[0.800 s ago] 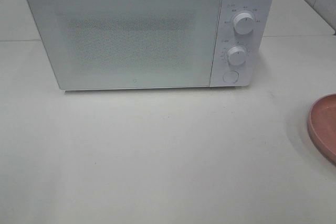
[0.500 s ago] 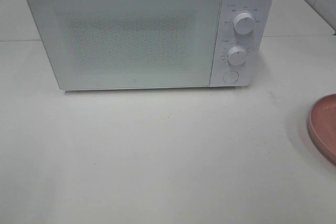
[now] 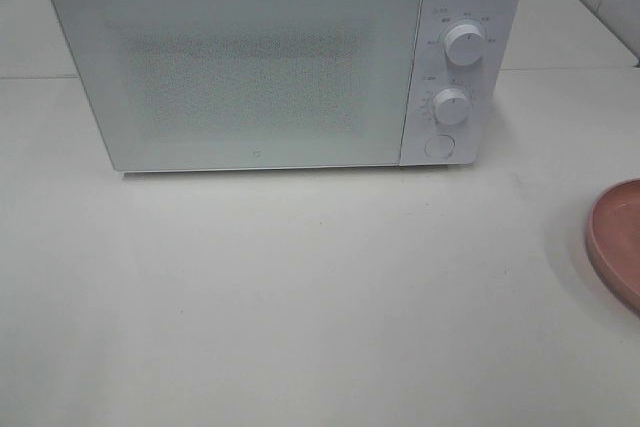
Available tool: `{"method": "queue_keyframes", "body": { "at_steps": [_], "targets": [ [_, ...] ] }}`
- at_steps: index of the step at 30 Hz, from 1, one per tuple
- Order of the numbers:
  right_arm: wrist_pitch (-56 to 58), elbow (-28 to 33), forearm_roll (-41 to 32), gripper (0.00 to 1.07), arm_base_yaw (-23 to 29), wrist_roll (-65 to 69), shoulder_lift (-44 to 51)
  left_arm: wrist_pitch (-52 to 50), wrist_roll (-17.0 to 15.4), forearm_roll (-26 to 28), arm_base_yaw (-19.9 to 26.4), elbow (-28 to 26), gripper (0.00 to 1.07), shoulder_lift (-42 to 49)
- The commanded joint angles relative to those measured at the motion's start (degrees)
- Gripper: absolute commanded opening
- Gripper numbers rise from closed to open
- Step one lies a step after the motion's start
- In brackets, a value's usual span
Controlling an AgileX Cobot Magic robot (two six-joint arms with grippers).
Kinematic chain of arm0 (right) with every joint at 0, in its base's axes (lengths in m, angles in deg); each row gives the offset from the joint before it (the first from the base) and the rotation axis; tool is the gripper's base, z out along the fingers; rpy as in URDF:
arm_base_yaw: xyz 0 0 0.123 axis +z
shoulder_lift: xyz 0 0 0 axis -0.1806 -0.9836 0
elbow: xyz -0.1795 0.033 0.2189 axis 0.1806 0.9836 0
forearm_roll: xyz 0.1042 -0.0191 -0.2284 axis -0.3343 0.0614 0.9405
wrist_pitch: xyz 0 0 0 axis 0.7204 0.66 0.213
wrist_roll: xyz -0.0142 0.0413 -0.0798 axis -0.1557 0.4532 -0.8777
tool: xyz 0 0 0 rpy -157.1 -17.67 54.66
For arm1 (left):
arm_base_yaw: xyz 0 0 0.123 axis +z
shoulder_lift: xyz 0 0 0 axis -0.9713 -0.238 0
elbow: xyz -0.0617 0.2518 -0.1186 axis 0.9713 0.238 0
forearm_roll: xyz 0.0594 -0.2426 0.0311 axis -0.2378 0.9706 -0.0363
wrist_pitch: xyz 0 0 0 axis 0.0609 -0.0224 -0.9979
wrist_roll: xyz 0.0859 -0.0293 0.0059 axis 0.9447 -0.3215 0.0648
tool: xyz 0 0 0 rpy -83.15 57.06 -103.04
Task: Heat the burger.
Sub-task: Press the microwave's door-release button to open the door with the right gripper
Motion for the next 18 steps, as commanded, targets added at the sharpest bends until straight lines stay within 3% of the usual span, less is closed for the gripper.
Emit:
{"method": "queue_keyframes", "body": {
  "at_steps": [1,18],
  "targets": [
    [-3.0,-0.6,1.0,0.73,-0.3,-0.3,-2.9,-1.0,-0.3,0.1,0.2,0.0,1.0,0.7],
    [-23.9,-0.6,4.6,0.73,-0.3,-0.3,-20.1,-1.0,-0.3,0.1,0.2,0.0,1.0,0.7]
  ]
}}
